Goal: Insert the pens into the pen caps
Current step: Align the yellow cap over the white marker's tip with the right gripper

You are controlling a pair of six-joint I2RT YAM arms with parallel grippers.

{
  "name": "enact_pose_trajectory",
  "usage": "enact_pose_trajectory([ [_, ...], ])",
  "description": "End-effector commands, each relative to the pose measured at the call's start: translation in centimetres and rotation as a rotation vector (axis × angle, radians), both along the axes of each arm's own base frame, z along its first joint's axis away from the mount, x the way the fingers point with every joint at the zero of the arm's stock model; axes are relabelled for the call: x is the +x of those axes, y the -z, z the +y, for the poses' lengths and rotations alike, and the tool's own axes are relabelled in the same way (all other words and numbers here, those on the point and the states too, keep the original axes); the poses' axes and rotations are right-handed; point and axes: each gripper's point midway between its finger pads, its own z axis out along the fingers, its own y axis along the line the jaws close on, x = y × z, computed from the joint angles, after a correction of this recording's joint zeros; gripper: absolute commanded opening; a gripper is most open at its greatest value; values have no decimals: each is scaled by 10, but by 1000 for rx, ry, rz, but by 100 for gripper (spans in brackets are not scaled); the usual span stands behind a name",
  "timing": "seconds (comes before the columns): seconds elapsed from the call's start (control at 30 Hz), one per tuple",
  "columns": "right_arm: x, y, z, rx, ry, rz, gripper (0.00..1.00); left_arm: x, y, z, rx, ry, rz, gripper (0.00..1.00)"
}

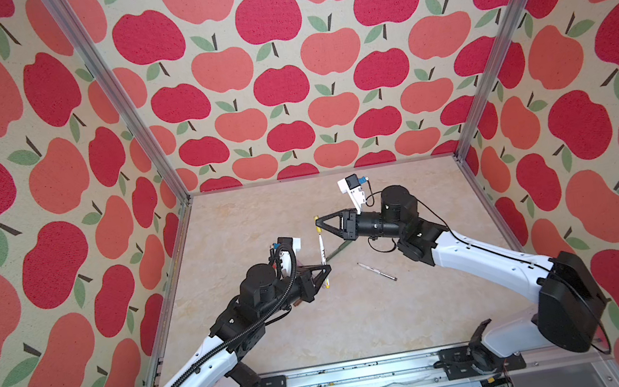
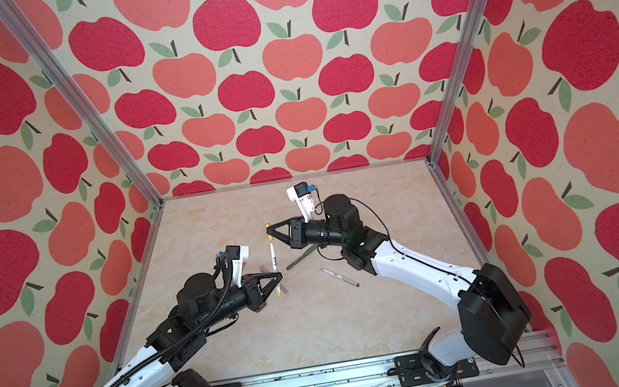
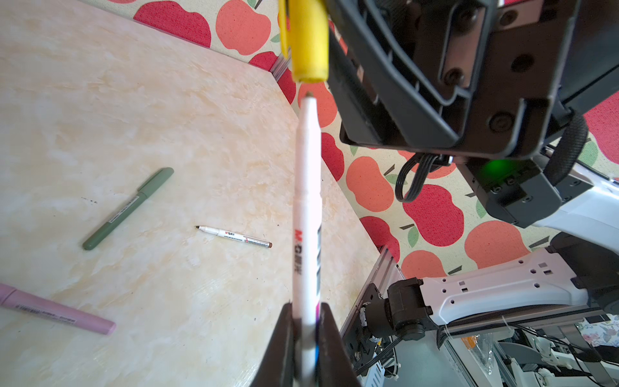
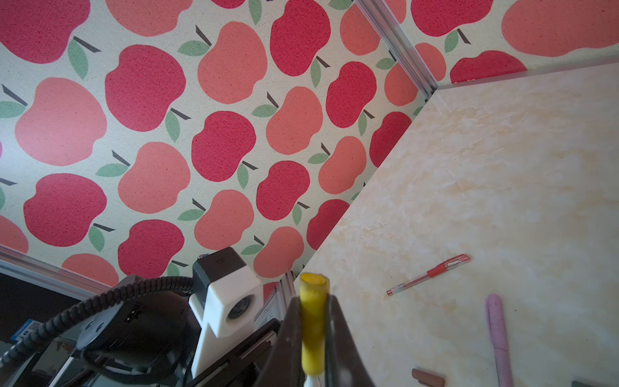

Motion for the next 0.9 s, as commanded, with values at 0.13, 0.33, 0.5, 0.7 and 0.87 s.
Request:
enact_pose_trajectory([
  [0.13,-9,-2,-4,-2,-15,-24,6,1,-7,2,6,-10,-35,0],
  [0.33,-12,-1,-2,8,-22,-17,6,3,-5,2,11,-16,-31,0],
  [0.5,-13,-5,-1,12,-24,-24,6,2,-6,1,9,-11,-32,0],
  [0.7,-13,-4,0,8,-26,-22,6,2,-7,4,7,-25,-38,0],
  [0.87,-16,0,0,4,-31,-11,6,3,-7,9,9,-47,-46,0],
])
